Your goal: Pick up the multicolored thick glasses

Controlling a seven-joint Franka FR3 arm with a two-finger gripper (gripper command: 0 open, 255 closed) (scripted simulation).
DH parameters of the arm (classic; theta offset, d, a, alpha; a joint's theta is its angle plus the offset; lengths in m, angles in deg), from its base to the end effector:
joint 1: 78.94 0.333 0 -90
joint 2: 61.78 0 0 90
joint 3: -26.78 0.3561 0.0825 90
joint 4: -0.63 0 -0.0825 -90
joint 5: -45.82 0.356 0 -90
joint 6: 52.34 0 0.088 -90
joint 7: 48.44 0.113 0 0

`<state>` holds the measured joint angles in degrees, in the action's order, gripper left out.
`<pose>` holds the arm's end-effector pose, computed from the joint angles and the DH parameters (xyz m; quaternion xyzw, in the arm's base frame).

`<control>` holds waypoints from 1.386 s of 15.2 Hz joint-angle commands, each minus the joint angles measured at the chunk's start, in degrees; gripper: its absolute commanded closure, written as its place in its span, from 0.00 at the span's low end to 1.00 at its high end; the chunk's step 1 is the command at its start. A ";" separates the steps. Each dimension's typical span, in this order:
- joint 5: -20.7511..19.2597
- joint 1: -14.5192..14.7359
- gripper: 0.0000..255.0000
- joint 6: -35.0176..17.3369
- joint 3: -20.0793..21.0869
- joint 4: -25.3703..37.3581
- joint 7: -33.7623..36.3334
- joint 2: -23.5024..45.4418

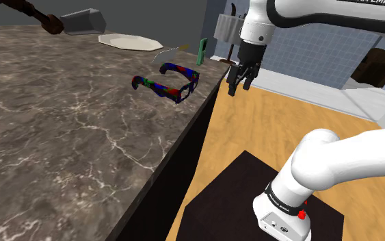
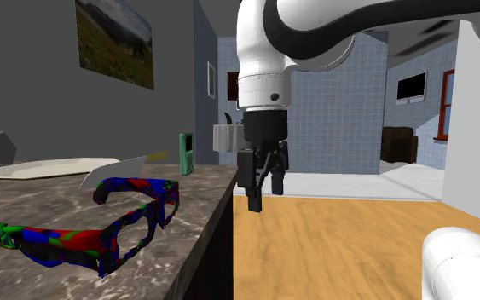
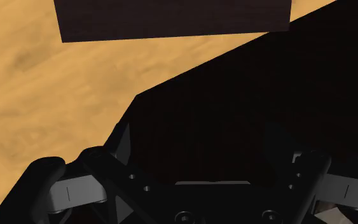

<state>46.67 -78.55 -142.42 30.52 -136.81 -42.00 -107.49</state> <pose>0.2450 0.0269 0.5963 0.9993 -0.0304 -0.0136 0.0171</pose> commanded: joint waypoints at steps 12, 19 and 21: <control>6.53 -0.63 0.00 -1.43 11.22 17.11 19.53 12.18; 7.01 -1.17 0.00 -3.71 14.42 20.48 25.07 15.87; 7.17 -1.07 0.00 -5.19 14.51 18.60 24.99 15.46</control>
<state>53.73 -79.70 -146.84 44.79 -117.42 -17.21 -91.96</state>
